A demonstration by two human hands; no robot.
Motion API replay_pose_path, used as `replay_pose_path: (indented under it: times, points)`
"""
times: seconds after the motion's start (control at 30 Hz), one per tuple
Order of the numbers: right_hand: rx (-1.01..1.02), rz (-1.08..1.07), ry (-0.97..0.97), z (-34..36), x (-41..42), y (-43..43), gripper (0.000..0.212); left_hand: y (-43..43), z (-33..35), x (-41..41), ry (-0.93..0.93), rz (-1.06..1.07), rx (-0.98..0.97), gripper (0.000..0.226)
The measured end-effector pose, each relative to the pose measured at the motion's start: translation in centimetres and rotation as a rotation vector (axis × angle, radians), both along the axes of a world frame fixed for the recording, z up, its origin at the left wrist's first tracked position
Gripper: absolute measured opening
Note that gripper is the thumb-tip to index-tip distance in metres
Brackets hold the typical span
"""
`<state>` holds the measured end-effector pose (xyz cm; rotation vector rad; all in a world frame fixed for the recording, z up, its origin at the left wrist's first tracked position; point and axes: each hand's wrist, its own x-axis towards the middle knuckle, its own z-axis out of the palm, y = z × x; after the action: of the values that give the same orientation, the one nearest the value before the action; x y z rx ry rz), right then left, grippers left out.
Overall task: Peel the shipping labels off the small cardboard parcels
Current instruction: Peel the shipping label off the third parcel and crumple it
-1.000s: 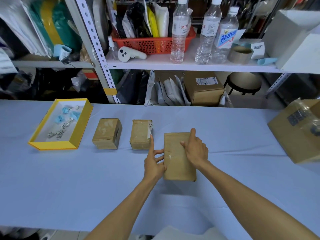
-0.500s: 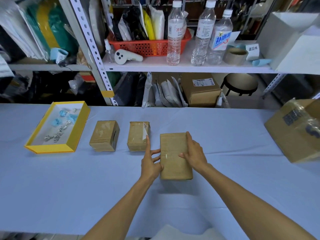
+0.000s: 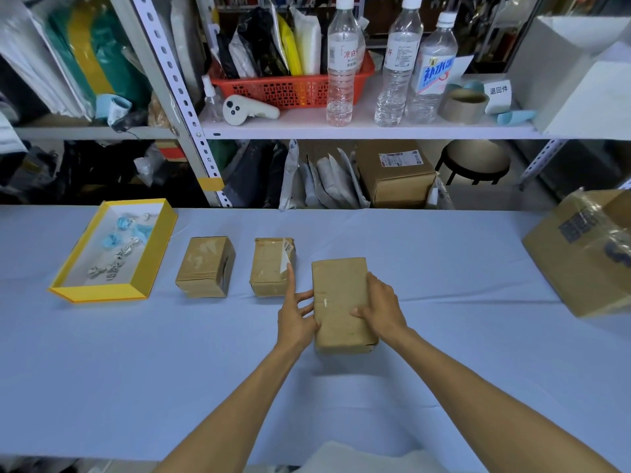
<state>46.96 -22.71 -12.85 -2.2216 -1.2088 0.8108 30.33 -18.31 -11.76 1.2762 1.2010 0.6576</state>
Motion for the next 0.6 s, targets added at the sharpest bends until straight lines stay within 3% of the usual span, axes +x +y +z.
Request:
replay_pose_path:
  times: [0.1,0.23,0.6]
  points:
    - [0.039,-0.011,-0.035,0.1,0.6,0.2,0.036,0.0,0.0,0.3,0.015,-0.011,-0.002,0.105]
    - [0.048,-0.019,-0.061,-0.2,1.3,0.3,0.016,0.1,0.0,1.2,0.055,-0.015,0.012,0.101]
    - [0.084,-0.188,0.042,1.0,4.8,3.9,0.028,4.5,0.6,6.1,0.087,-0.064,-0.003,0.098]
